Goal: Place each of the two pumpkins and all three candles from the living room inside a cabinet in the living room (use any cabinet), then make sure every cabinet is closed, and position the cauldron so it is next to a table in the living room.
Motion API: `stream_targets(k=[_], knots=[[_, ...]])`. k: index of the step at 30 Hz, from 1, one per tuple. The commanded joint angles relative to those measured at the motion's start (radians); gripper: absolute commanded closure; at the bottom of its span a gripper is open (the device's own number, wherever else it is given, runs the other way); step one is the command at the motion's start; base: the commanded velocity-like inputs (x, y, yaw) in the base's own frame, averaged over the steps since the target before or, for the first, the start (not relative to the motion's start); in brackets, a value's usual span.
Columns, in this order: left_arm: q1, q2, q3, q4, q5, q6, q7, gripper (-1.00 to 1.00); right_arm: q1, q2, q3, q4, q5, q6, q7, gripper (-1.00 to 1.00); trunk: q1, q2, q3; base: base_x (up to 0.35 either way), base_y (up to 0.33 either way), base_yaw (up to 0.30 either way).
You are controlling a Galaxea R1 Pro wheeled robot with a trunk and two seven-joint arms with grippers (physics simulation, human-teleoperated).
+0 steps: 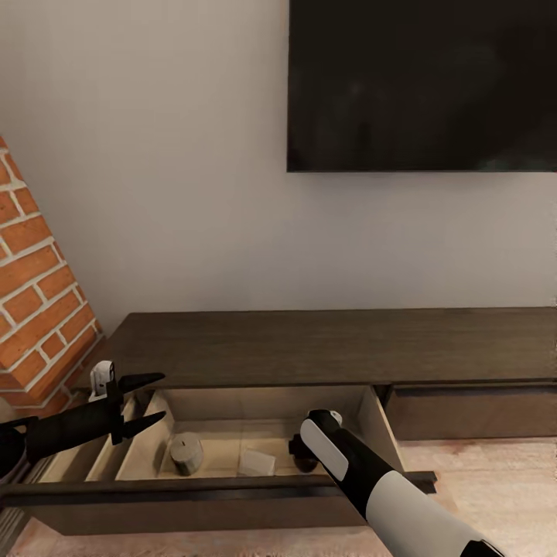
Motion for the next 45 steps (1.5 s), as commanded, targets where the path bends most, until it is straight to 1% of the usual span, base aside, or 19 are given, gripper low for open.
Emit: stream_targets(k=[1, 12, 21, 45], knots=[[0.0, 0.0, 0.002, 0.0, 0.01, 0.002, 0.009, -1.0, -0.001, -0.001, 0.004, -0.001, -0.009, 0.001, -0.008, -1.0, 0.0, 0.0, -0.001, -0.077, -0.007, 0.0], [0.002, -0.006, 0.005, 0.0, 0.01, 0.002, 0.006, -1.0, -0.001, -0.001, 0.004, -0.001, -0.009, 0.001, -0.007, -1.0, 0.0, 0.0, -0.001, -0.087, -0.001, 0.0], [0.002, -0.01, 0.007, -0.001, 0.01, 0.001, 0.003, -1.0, -0.001, -0.001, 0.005, -0.001, -0.009, 0.001, -0.006, -1.0, -0.035, 0.063, 0.027, -0.042, 0.0, 0.0], [0.0, -0.008, 0.003, -0.002, 0.01, 0.001, 0.004, -1.0, -0.001, -0.002, 0.005, -0.004, -0.008, -0.001, -0.007, -1.0, -0.127, 0.231, 0.102, 0.0, 0.0, 0.0]])
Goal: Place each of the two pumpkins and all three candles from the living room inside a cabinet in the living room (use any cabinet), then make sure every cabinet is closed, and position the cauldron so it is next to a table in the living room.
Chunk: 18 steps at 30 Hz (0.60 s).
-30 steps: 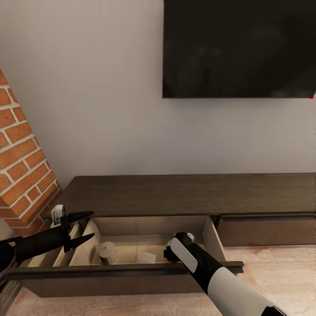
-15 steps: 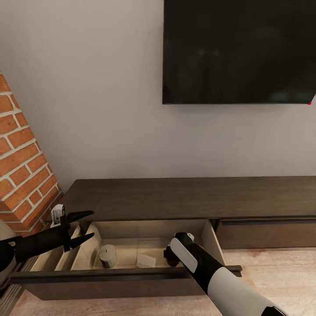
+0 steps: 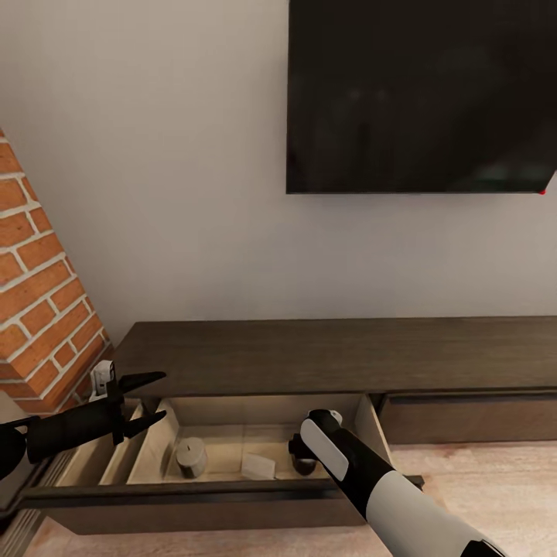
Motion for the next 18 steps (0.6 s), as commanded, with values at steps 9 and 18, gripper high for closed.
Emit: stream_targets(k=[9, 18], knots=[[-0.001, -0.001, -0.002, 0.0, 0.01, 0.002, 0.015, -1.0, -0.001, -0.002, 0.002, -0.001, -0.009, 0.001, -0.008, -1.0, -0.035, 0.063, 0.027, -0.03, 0.0, 0.0], [-0.001, -0.002, -0.003, 0.0, 0.01, 0.002, 0.017, -1.0, -0.001, -0.002, 0.002, -0.002, -0.009, 0.001, -0.008, -1.0, -0.069, 0.126, 0.056, -0.111, 0.0, 0.0]])
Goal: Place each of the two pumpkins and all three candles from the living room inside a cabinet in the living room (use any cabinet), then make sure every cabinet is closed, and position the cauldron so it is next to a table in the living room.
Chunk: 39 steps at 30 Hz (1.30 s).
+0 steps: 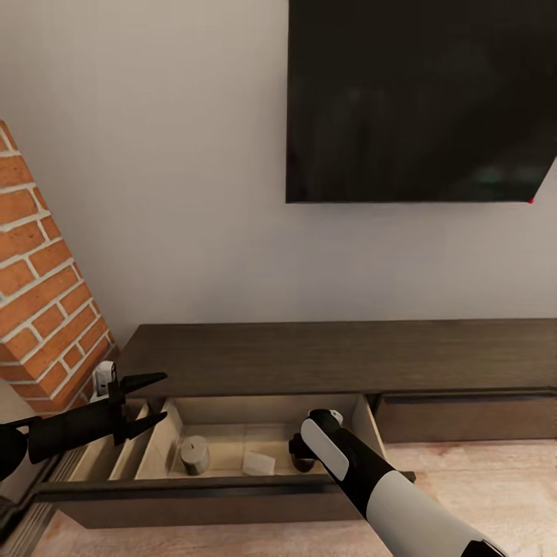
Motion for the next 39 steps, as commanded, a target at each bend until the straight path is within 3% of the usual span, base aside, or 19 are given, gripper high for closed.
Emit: stream_targets(k=[1, 14, 26, 39], knots=[[-0.001, 0.0, 0.001, 0.0, 0.01, 0.002, 0.01, -1.0, -0.001, -0.001, 0.004, -0.001, -0.009, 0.001, -0.01, -1.0, -0.004, 0.007, 0.002, -0.01, 0.0, 0.0], [-0.001, 0.002, 0.0, 0.0, 0.01, 0.002, 0.011, -1.0, -0.001, -0.001, 0.003, -0.001, -0.011, 0.001, -0.009, -1.0, -0.054, 0.098, 0.043, -0.002, 0.0, 0.0], [-0.001, 0.001, -0.007, 0.0, 0.01, 0.002, 0.011, -1.0, -0.001, -0.001, 0.002, -0.001, -0.011, 0.001, -0.009, -1.0, -0.1, 0.182, 0.081, -0.136, 0.0, 0.0], [-0.001, 0.0, -0.017, 0.0, 0.01, 0.002, 0.012, -1.0, -0.001, -0.001, 0.002, -0.001, -0.011, 0.001, -0.009, -1.0, -0.15, 0.273, 0.121, -0.289, 0.0, 0.0]])
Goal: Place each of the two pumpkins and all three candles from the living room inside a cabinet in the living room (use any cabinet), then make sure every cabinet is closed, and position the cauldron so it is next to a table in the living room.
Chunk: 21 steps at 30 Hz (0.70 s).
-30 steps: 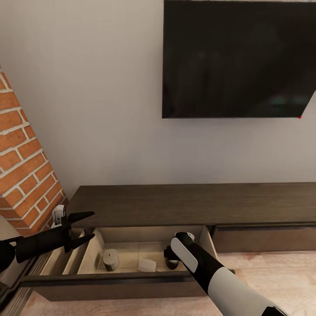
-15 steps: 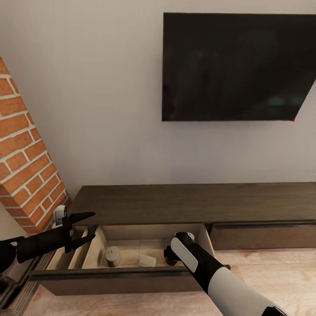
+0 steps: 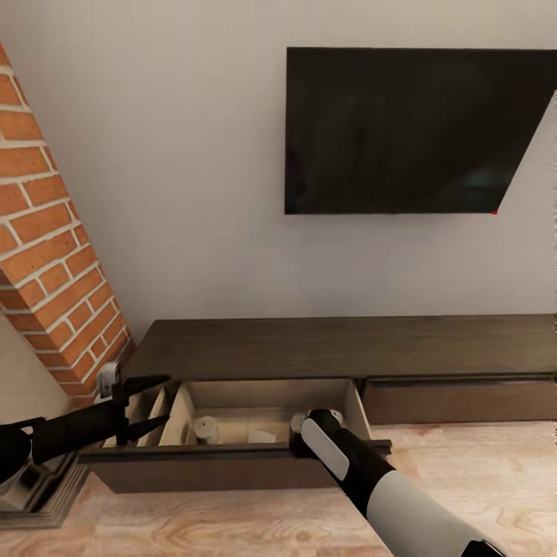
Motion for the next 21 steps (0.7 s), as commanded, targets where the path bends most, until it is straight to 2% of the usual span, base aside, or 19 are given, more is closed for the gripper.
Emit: stream_targets(k=[1, 10, 15, 17, 19, 20, 21], knots=[[-0.001, 0.0, -0.001, 0.0, 0.01, 0.002, 0.01, -1.0, -0.001, -0.001, 0.004, -0.001, -0.009, 0.001, -0.009, -1.0, -0.005, 0.007, 0.002, -0.339, 0.0, 0.0], [0.0, 0.001, -0.021, 0.001, 0.01, 0.002, 0.013, -1.0, -0.001, -0.001, 0.004, -0.001, -0.009, 0.001, -0.009, -1.0, -0.039, 0.07, 0.031, -0.34, 0.0, 0.0], [0.0, -0.001, -0.047, 0.005, 0.01, -0.002, 0.014, -1.0, -0.001, -0.001, 0.004, -0.001, -0.009, 0.001, -0.009, -1.0, -0.058, 0.105, 0.046, -0.34, 0.0, 0.0], [0.0, -0.002, -0.062, 0.01, -0.05, -0.004, 0.014, -1.0, -0.001, -0.001, 0.004, -0.001, -0.009, 0.001, -0.01, -1.0, -0.066, 0.119, 0.052, -0.34, 0.0, 0.0], [0.001, -0.003, -0.083, 0.017, -0.167, -0.007, 0.017, -1.0, -0.001, -0.001, 0.004, -0.001, -0.009, 0.001, -0.01, -1.0, -0.074, 0.133, 0.059, -0.34, 0.0, 0.0], [0.001, -0.003, -0.087, 0.021, -0.198, -0.007, 0.017, -1.0, -0.001, -0.001, 0.004, -0.001, -0.009, 0.001, -0.01, -1.0, -0.077, 0.14, 0.062, -0.34, 0.0, 0.0], [0.001, -0.006, -0.094, 0.033, -0.26, -0.008, 0.018, -1.0, -0.001, -0.001, 0.004, -0.001, -0.009, 0.001, -0.01, -1.0, -0.081, 0.147, 0.065, -0.34, 0.0, 0.0]])
